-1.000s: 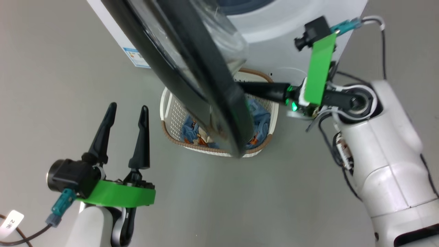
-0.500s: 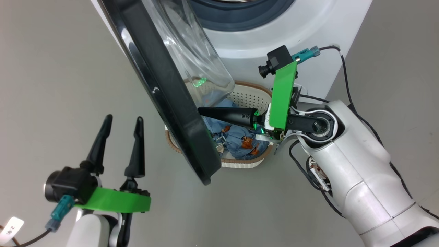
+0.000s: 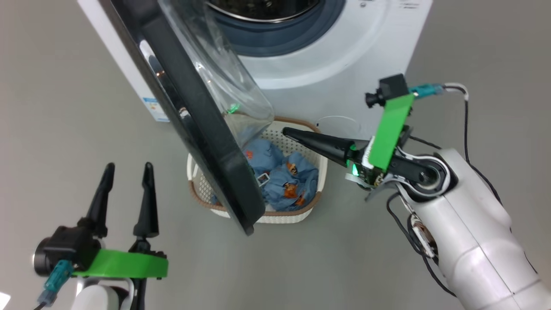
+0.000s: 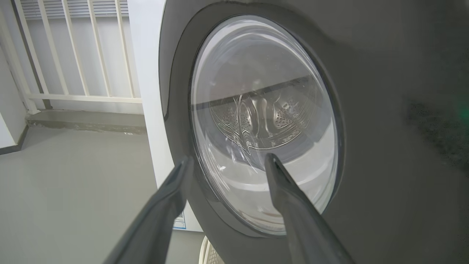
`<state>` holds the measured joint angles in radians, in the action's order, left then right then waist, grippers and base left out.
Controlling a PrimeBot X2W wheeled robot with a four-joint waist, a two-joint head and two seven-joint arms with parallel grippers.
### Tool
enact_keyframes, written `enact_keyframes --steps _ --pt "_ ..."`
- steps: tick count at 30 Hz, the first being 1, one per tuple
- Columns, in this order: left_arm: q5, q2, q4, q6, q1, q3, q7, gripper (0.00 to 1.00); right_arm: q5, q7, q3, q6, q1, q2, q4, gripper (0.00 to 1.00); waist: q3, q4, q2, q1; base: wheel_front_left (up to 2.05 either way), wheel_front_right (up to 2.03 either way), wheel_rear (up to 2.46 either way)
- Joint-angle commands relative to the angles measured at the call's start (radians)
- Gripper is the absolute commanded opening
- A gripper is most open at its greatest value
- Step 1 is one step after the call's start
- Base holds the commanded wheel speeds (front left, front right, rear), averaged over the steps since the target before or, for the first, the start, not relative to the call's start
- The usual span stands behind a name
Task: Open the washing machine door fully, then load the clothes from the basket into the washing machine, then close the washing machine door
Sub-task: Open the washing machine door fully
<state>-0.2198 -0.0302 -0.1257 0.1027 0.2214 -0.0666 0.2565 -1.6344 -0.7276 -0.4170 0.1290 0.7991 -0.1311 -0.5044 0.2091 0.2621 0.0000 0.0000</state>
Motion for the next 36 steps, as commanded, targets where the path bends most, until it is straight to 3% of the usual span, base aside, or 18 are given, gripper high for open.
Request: enact_keyframes --steps 1,15,17,19,20,21,28,36 --pt "0.012 -0.020 0.023 0.007 -0.007 0.048 0.005 1.00 -0.009 0.023 0.009 0.002 -0.034 0.009 0.051 0.00 -0.031 -0.036 0.0000 0.0000 0.00 0.00 0.00" --pt "0.031 -0.020 0.030 0.017 -0.084 0.148 0.005 1.00 -0.041 0.167 0.109 0.002 -0.290 -0.035 0.228 0.00 -0.118 -0.157 0.0000 0.0000 0.00 0.00 0.00" --pt "0.032 -0.020 0.033 0.018 -0.100 0.156 0.005 1.00 -0.045 0.193 0.125 0.002 -0.323 -0.034 0.243 0.14 -0.130 -0.170 0.0000 0.0000 0.00 0.00 0.00" --pt "0.032 -0.020 0.037 0.018 -0.117 0.164 0.005 1.00 -0.049 0.224 0.145 0.002 -0.355 -0.033 0.255 0.41 -0.141 -0.183 0.0000 0.0000 0.00 0.00 0.00" --pt "0.032 -0.020 0.039 0.018 -0.126 0.167 0.005 1.00 -0.051 0.244 0.158 0.002 -0.370 -0.031 0.257 0.63 -0.146 -0.188 0.0000 0.0000 0.00 0.00 0.00" --pt "0.033 -0.020 0.041 0.017 -0.134 0.169 0.005 1.00 -0.050 0.258 0.167 0.002 -0.383 -0.032 0.260 1.00 -0.150 -0.193 0.0000 0.0000 0.00 0.00 0.00" --pt "0.033 -0.020 0.051 0.011 -0.176 0.181 0.005 1.00 0.039 0.435 0.236 0.002 -0.457 -0.040 0.296 1.00 -0.180 -0.215 0.0000 0.0000 0.00 0.00 0.00" --pt "0.034 -0.020 0.058 0.006 -0.187 0.179 0.005 1.00 0.328 0.702 0.227 0.002 -0.504 -0.089 0.316 1.00 -0.193 -0.226 0.0000 0.0000 0.00 0.00 0.00"
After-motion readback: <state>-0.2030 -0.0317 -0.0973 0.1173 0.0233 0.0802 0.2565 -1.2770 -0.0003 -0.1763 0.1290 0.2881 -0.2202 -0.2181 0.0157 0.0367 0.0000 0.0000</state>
